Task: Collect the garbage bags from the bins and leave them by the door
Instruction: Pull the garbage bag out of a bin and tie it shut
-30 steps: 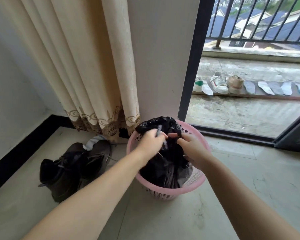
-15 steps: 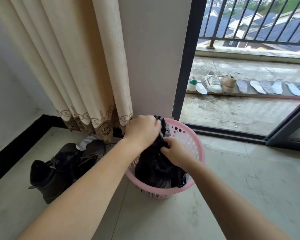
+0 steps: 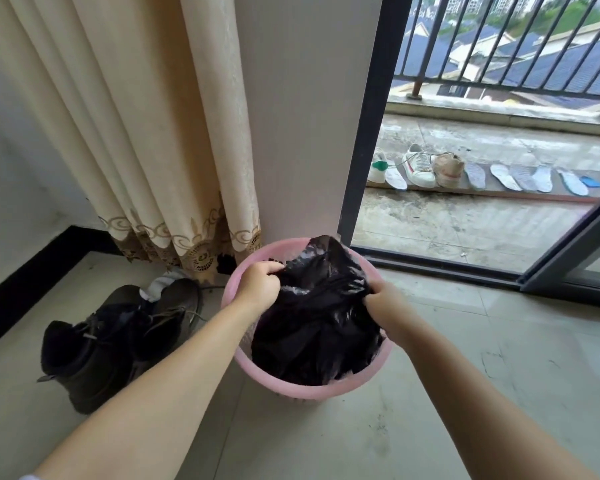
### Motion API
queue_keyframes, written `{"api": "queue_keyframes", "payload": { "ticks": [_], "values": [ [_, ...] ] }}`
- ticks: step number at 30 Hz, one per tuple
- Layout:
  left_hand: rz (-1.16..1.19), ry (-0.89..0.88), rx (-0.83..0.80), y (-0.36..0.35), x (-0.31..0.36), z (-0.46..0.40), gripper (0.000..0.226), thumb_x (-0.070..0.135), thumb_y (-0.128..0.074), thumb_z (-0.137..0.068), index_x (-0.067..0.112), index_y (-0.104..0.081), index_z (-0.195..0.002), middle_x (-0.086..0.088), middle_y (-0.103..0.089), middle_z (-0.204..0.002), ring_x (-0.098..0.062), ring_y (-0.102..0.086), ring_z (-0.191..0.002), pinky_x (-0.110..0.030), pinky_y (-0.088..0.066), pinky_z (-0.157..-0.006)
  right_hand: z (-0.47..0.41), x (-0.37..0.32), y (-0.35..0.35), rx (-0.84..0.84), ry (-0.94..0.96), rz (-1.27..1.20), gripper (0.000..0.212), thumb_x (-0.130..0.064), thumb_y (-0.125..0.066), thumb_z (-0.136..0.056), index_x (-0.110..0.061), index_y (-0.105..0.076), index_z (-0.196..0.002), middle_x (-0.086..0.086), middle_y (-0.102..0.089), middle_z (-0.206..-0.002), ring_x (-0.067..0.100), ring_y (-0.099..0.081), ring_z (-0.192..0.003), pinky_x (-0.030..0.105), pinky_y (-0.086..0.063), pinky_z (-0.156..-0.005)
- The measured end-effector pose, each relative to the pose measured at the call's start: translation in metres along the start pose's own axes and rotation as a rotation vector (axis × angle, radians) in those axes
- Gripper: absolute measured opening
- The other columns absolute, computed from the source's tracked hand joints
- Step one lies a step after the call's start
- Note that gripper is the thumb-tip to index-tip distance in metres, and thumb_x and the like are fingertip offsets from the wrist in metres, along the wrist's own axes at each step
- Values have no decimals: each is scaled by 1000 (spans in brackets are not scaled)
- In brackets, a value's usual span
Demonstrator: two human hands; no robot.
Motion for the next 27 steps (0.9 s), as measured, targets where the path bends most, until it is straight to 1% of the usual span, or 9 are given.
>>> {"api": "queue_keyframes", "payload": {
  "ticks": [3, 5, 9, 12, 14, 17, 19, 23, 27],
  "values": [
    [-99, -213, -272, -29, 31, 25, 36, 0, -42, -89, 8, -66, -115, -8, -59, -124, -23, -54, -119, -26, -39, -101, -10, 0, -3, 87, -46, -325, 33, 9, -38, -76, -10, -64, -69, 16, -64, -79, 24, -58, -66, 30, -51, -59],
    [-134, -208, -474, -51, 35, 41, 38, 19, -54, -87, 14, -55, -124, -4, -54, -125, -20, -54, -114, -28, -44, -98, -12, -10, -12, 68, -25, -413, 21, 0, -45, -73, -7, -65, -72, 25, -62, -86, 27, -56, -72, 36, -46, -66],
    [-118, -365, -367, -56, 44, 45, 73, 28, -68, -78, 26, -32, -140, 5, -48, -128, -13, -51, -117, -28, -46, -98, 0, -39, -34, -272, 65, -572, 12, -2, -49, -90, -4, -60, -95, 18, -58, -97, 29, -58, -91, 39, -48, -84],
    [-99, -275, -142, -40, 39, 32, 45, 14, -53, -87, 22, -49, -131, -3, -65, -112, -23, -62, -102, -31, -50, -86, 18, -49, -39, -453, 166, -254, 39, -20, -65, -81, 5, -56, -110, 16, -58, -101, 27, -55, -96, 40, -43, -93],
    [-113, -184, -68, -31, 34, 25, 25, 15, -48, -90, 16, -63, -110, -7, -69, -103, -26, -63, -95, -33, -50, -83, 20, -57, -24, -286, 310, 177, 48, -27, -69, -81, -12, -55, -124, 8, -55, -126, 20, -52, -119, 37, -40, -106],
    [21, -195, -160, -26, 45, 23, 18, 5, -48, -90, 12, -64, -85, -2, -68, -85, -17, -61, -81, -19, -49, -67, 20, -59, -16, -143, 449, 507, 108, -47, -76, -66, -38, -8, -149, -3, 2, -159, 18, -1, -147, 38, -12, -120],
    [69, -212, -322, -31, 56, 35, 17, 1, -51, -88, 8, -67, -91, -1, -68, -86, -13, -62, -81, -11, -48, -66, 16, -46, -36, -220, 437, 536, 121, -55, -75, -56, -41, 2, -149, -6, 5, -160, 19, 2, -148, 41, -10, -120],
    [12, -149, -505, -31, 50, 45, 31, 5, -53, -87, 12, -64, -114, -6, -66, -113, -18, -59, -108, -28, -44, -96, 8, -46, -47, -116, 451, 536, 32, -20, -61, -79, -20, -59, -111, 6, -64, -109, 23, -60, -101, 40, -51, -91],
    [15, -148, -370, 2, 31, 23, 46, 8, -50, -85, 19, -53, -129, -3, -59, -126, -20, -56, -116, -36, -47, -99, 7, -56, -28, 54, 426, 592, 11, -8, -48, -80, -12, -59, -84, 5, -66, -82, 26, -60, -77, 36, -51, -68]
  ]
}}
Point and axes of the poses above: each hand's wrist, its own z-axis away from the middle knuckle, its own y-axis out of the back of the hand, x = y × z, the point moved 9 cm from there along -z, towards the middle knuckle
